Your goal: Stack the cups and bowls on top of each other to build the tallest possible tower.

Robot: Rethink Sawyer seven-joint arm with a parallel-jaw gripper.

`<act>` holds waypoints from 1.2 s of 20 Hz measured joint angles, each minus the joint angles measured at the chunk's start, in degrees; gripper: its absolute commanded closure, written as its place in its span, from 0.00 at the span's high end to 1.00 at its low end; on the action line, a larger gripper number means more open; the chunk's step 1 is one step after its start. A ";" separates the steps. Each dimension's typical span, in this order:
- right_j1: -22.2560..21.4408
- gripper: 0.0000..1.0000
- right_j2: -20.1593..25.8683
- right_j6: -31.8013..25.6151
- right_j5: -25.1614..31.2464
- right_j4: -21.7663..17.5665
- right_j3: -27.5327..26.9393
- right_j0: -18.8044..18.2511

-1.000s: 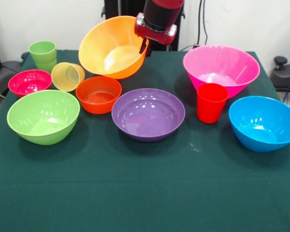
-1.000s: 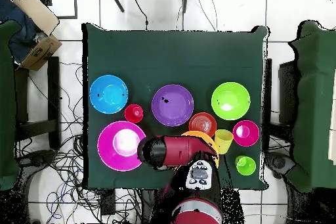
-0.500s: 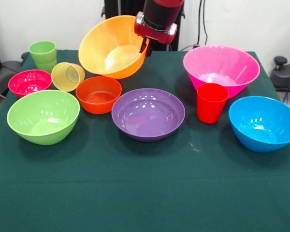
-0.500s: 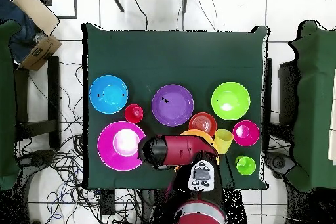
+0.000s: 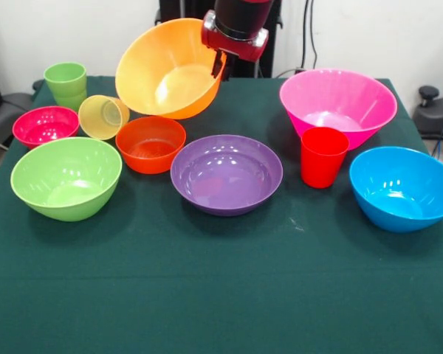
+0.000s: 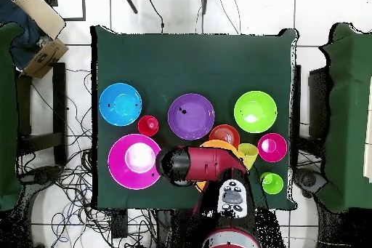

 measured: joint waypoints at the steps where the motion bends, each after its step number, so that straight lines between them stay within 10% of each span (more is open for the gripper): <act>1: -0.01 0.00 0.47 0.00 0.00 0.00 0.00 -0.66; 24: 0.95 0.00 3.92 0.00 -1.21 -10.26 -1.35 -5.62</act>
